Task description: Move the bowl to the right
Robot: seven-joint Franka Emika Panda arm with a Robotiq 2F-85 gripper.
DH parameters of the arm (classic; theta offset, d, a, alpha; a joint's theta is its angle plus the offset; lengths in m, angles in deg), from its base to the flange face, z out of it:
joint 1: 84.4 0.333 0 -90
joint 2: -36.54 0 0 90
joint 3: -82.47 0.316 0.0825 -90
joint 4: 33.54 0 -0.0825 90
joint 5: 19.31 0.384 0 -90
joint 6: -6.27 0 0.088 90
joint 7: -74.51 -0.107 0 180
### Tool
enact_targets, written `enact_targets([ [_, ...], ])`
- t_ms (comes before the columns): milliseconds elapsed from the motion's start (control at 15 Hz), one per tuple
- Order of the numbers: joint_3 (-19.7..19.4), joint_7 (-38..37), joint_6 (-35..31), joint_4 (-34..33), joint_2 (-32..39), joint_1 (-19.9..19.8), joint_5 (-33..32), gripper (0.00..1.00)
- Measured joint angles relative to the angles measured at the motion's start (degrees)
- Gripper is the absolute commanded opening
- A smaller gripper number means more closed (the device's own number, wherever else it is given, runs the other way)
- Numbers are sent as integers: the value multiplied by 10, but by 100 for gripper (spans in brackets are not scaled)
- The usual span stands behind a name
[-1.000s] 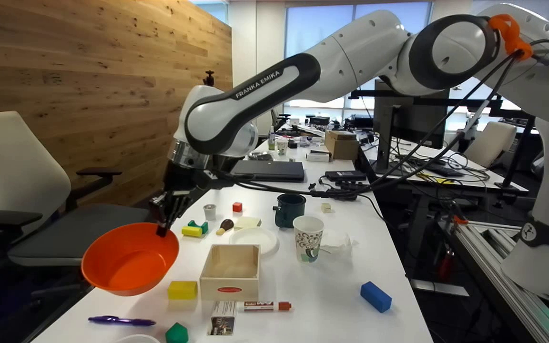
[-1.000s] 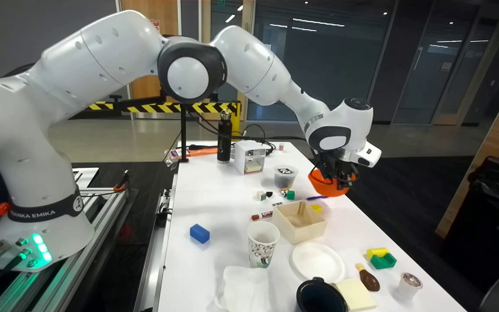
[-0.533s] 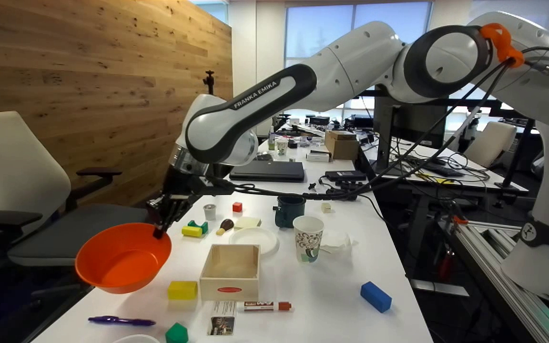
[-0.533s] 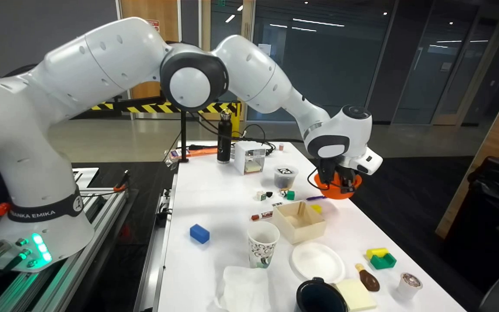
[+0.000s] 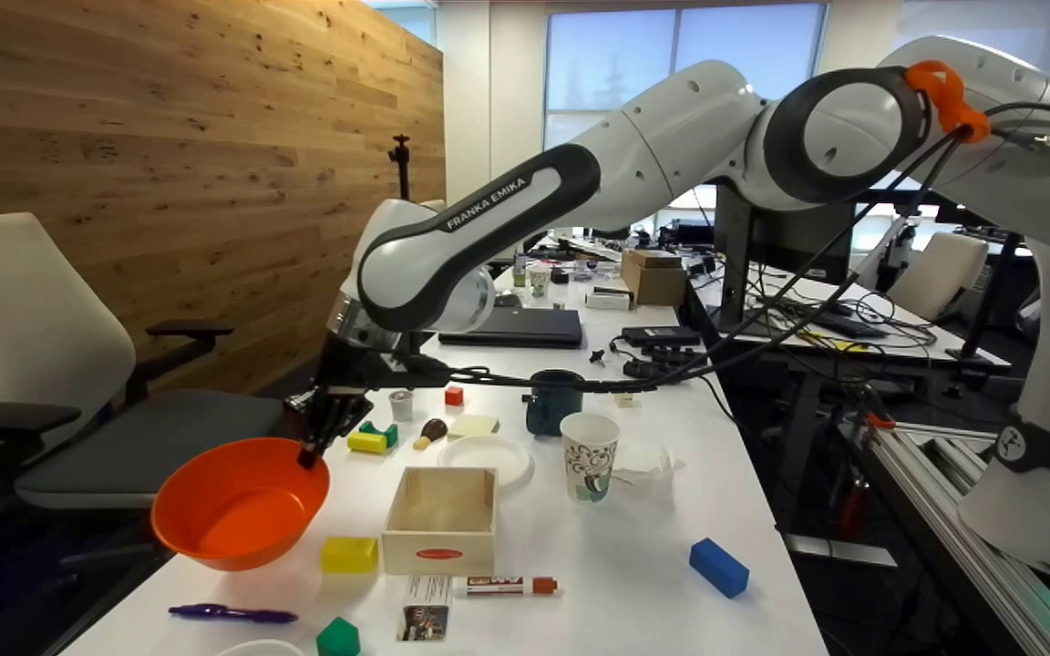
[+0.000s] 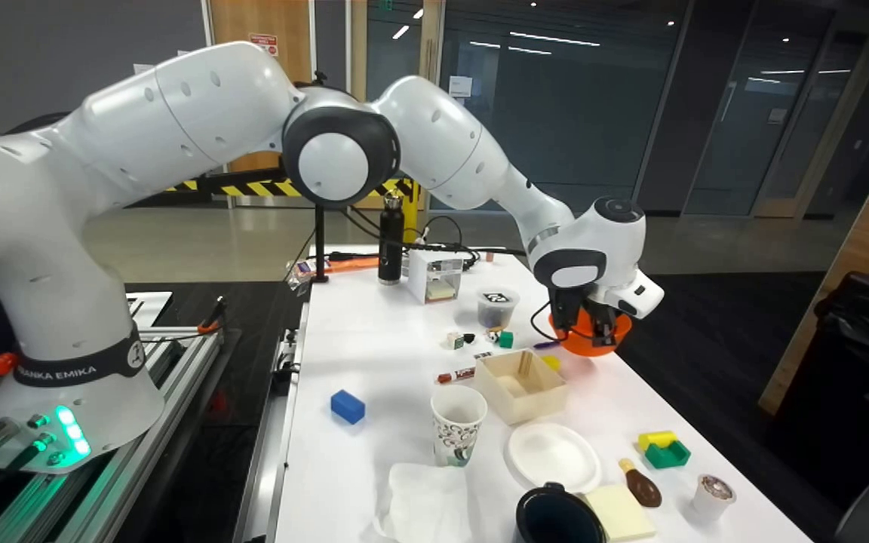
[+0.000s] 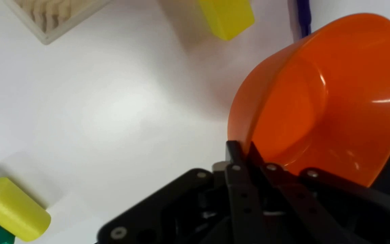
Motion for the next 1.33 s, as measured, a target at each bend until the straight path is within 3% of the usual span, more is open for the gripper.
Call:
enact_targets([
  [1200, 21, -1, 0, -33, 46, -15, 18, 1],
  [1267, 21, -1, 0, -34, 47, -15, 18, 30],
  [1333, 21, -2, 0, -34, 49, -15, 18, 32],
])
